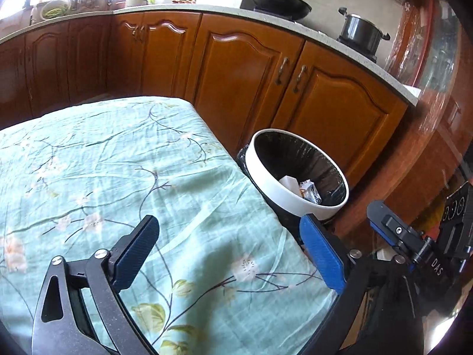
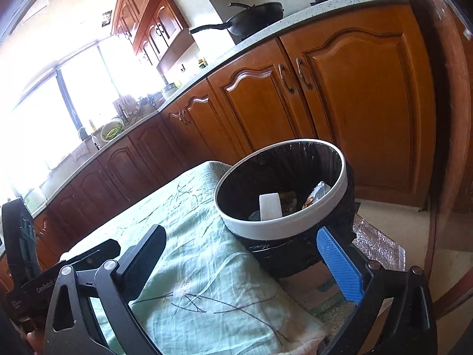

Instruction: Collect trash

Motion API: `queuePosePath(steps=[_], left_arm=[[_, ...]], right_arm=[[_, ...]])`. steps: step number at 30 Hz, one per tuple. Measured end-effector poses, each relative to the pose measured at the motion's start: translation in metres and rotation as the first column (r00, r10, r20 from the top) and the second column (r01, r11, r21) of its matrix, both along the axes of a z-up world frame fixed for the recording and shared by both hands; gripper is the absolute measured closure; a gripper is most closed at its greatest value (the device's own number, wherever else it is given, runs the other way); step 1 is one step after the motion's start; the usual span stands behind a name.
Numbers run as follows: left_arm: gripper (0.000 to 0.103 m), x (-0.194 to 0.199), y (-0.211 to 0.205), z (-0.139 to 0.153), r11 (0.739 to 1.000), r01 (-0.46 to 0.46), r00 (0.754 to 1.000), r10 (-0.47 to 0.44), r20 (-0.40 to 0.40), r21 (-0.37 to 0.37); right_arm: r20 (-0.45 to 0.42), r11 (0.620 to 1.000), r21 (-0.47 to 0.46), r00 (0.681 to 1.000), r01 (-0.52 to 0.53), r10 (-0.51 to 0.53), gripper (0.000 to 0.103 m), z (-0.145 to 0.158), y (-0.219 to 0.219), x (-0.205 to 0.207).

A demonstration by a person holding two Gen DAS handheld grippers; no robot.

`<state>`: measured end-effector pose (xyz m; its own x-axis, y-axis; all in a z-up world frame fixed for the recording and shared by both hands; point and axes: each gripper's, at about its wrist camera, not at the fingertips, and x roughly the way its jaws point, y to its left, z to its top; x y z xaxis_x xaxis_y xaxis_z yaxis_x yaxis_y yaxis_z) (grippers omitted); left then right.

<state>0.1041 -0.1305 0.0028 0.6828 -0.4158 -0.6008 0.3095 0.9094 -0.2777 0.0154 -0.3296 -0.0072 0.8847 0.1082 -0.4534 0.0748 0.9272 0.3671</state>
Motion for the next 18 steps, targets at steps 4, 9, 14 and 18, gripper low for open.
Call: queuePosePath(steps=[4, 9, 14, 18], left_arm=[[0.001, -0.016, 0.018, 0.001, 0.998, -0.056, 0.996, 0.056, 0.068, -0.003], [0.001, -0.038, 0.035, 0.021, 0.995, -0.105, 0.974, 0.102, 0.204, 0.001], [0.0, -0.065, 0.039, 0.047, 0.988, -0.152, 0.912, 0.129, 0.389, 0.03], [0.0, -0.073, 0.039, 0.043, 0.982, -0.174, 0.901, 0.128, 0.415, 0.074]], right_arm=[[0.064, 0.995, -0.1, 0.998, 0.003, 0.003, 0.0, 0.015, 0.019, -0.016], [0.223, 0.978, -0.208, 0.975, 0.036, 0.012, 0.0, 0.054, 0.039, -0.041], [0.284, 0.963, -0.261, 0.959, 0.072, 0.005, 0.0, 0.055, 0.05, -0.052], [0.25, 0.961, -0.267, 0.968, 0.072, -0.003, 0.0, 0.039, 0.051, -0.05]])
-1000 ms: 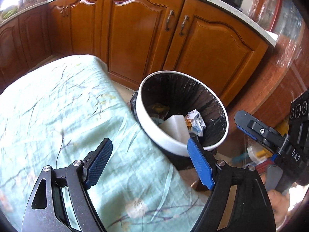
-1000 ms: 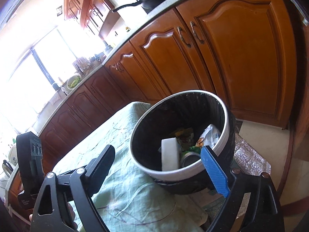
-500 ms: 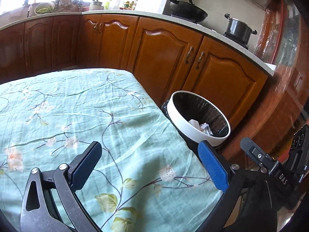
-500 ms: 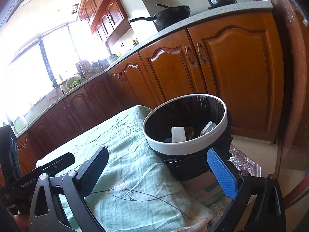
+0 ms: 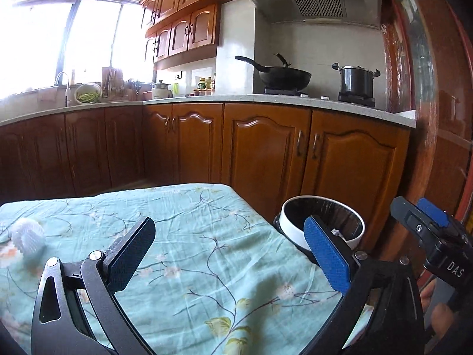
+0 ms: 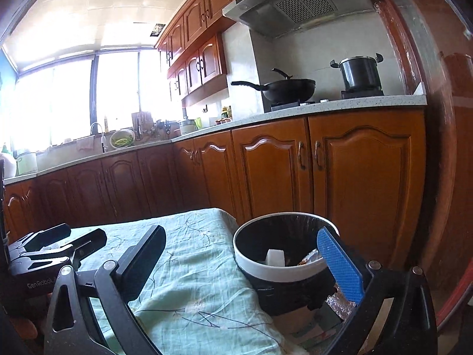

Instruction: Collect trash

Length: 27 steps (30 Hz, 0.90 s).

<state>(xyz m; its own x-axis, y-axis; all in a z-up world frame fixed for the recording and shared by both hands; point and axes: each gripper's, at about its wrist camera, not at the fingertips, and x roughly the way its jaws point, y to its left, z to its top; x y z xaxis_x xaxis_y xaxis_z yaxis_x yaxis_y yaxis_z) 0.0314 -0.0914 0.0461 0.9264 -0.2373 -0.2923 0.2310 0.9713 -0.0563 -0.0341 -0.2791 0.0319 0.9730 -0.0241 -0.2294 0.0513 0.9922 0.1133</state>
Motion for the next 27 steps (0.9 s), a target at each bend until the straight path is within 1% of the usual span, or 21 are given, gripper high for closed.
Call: queuePosePath(steps=[3, 9, 15, 20, 27], left_arm=[[0.0, 0.002, -0.001, -0.011, 1.0, -0.007, 0.999, 0.007, -0.038, 0.013], [0.0, 0.0, 0.0, -0.027, 0.998, -0.04, 0.998, 0.042, -0.042, 0.048], [0.0, -0.001, 0.0, -0.028, 0.998, -0.042, 0.998, 0.044, -0.05, 0.054], [0.0, -0.007, -0.001, -0.029, 0.997, -0.049, 0.998, 0.052, -0.037, 0.063], [0.0, -0.01, 0.001, -0.03, 0.997, -0.055, 0.998, 0.057, -0.039, 0.055]], right_arm=[[-0.017, 1.0, 0.003, 1.0, 0.008, -0.008, 0.0, -0.009, -0.002, 0.001], [-0.031, 1.0, 0.006, 0.999, 0.009, -0.009, 0.0, -0.012, -0.003, -0.001], [-0.053, 1.0, 0.004, 0.999, 0.006, -0.006, 0.0, -0.017, -0.001, 0.0], [-0.072, 1.0, 0.014, 0.997, 0.011, -0.01, 0.0, -0.02, -0.004, 0.003], [-0.071, 1.0, 0.028, 0.997, 0.014, -0.012, 0.0, -0.021, -0.007, 0.002]])
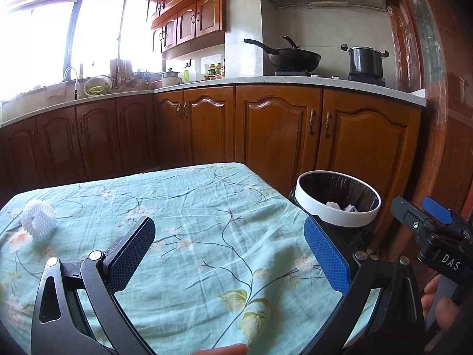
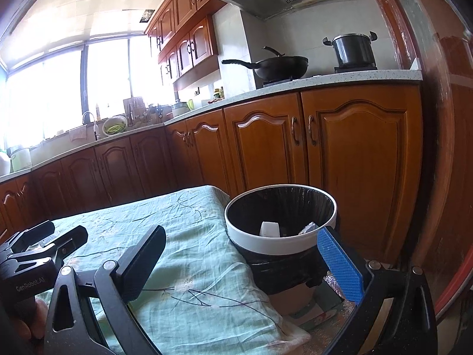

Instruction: Collect trash

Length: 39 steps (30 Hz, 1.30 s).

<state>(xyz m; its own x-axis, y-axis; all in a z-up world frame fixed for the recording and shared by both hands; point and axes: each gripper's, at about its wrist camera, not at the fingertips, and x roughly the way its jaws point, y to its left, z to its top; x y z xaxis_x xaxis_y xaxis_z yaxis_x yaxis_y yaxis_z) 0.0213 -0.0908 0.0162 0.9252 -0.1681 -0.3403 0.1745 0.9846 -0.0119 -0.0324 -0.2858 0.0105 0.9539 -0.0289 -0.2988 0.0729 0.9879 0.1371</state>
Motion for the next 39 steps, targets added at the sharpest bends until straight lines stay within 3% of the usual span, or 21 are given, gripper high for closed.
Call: queuePosePath(steps=[39], left_arm=[[0.0, -0.0049, -0.0003, -0.0004, 1.0, -0.009, 1.0, 0.009, 0.007, 0.006]], right_arm=[[-0.003, 1.0, 0.013, 1.0, -0.019, 0.019, 0.0, 0.0002, -0.0022, 0.0001]])
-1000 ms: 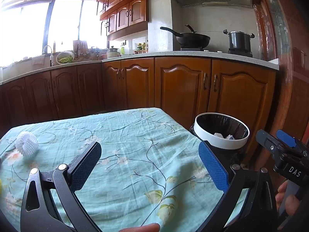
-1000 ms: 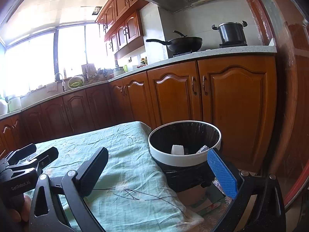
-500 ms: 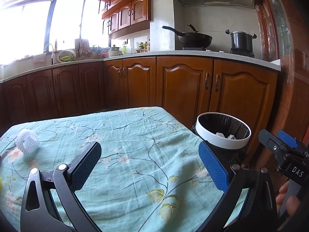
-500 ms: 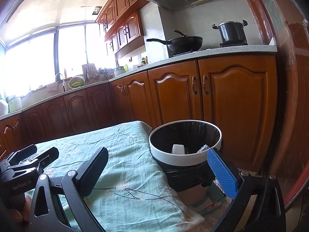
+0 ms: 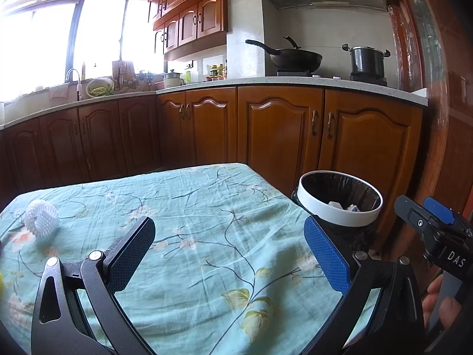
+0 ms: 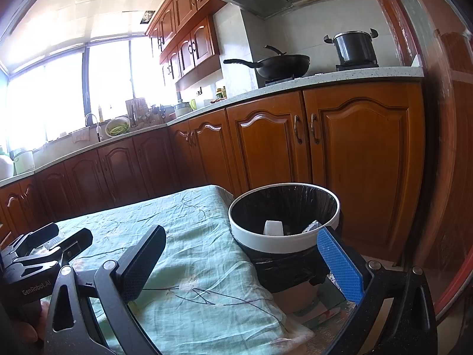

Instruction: Collect trash

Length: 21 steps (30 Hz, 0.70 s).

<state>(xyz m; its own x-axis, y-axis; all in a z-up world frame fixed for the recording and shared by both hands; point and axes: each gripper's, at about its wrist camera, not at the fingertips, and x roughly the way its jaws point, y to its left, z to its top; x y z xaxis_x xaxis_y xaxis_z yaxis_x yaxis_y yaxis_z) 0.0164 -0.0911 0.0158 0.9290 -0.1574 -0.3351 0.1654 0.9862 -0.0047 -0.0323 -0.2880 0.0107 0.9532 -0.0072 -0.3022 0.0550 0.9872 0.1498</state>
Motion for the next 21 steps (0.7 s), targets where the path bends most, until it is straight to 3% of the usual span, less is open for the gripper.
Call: queuePosePath(steps=[21], left_arm=[[0.0, 0.001, -0.0001, 0.0002, 1.0, 0.005, 1.0, -0.005, -0.003, -0.001]], right_arm=[[-0.003, 1.0, 0.005, 1.0, -0.006, 0.006, 0.0, 0.0019, 0.0015, 0.0015]])
